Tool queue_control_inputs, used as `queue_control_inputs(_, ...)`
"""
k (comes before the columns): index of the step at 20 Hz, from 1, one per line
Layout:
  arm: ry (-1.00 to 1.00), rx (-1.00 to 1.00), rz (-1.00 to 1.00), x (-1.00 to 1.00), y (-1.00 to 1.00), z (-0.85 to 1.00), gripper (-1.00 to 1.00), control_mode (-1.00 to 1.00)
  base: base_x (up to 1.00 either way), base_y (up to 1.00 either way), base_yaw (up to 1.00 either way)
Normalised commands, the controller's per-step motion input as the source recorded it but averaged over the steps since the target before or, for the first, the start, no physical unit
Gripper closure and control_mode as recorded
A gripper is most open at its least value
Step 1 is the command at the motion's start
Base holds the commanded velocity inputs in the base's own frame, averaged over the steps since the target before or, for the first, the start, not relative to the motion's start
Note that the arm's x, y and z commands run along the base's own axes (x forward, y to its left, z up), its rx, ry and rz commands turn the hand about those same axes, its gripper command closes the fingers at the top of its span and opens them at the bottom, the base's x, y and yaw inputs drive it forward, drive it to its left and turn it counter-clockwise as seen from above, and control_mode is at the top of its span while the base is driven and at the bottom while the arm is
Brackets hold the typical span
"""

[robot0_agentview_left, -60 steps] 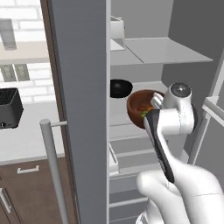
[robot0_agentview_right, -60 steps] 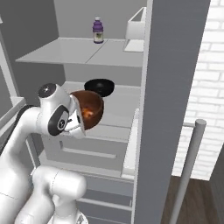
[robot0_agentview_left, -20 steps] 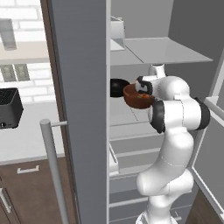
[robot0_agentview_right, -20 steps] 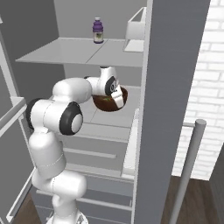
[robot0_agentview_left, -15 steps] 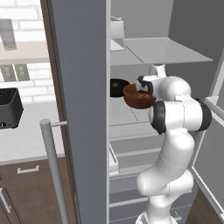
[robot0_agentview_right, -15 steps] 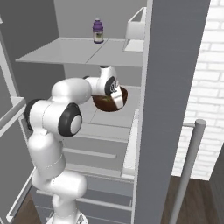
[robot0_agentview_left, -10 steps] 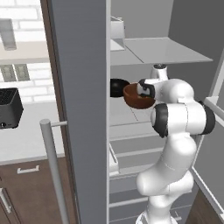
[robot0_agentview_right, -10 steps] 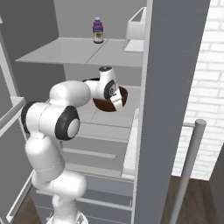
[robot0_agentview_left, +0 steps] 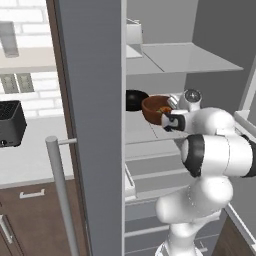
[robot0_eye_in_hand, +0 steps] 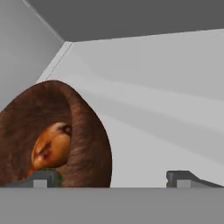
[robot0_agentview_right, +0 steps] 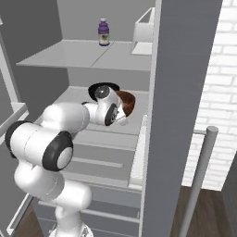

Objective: Pick the chicken drumstick and lime from their plates and place them in the bowl. Then put the bowl in the fridge.

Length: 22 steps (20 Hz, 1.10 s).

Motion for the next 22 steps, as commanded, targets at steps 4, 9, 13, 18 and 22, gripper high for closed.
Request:
queue_control_inputs(4, -0.42, 0.0, -0.02, -0.79, 0.0, 0.82, -1.0, -1.0, 0.0, 0.0, 0.0)
queue_control_inputs(9, -0.35, 0.0, -0.01, -0.72, 0.0, 1.0, -1.0, -1.0, 0.0, 0.0, 0.0)
queue_control_inputs(13, -0.24, 0.0, 0.0, -0.6, 0.01, 1.0, -1.0, -1.0, 0.0, 0.0, 0.0)
queue_control_inputs(18, -0.05, 0.0, 0.02, -0.64, 0.14, 1.0, -1.0, -1.0, 0.0, 0.0, 0.0)
queue_control_inputs(22, 0.22, 0.0, 0.15, -0.89, 0.33, 1.0, -1.0, -1.0, 0.0, 0.0, 0.0)
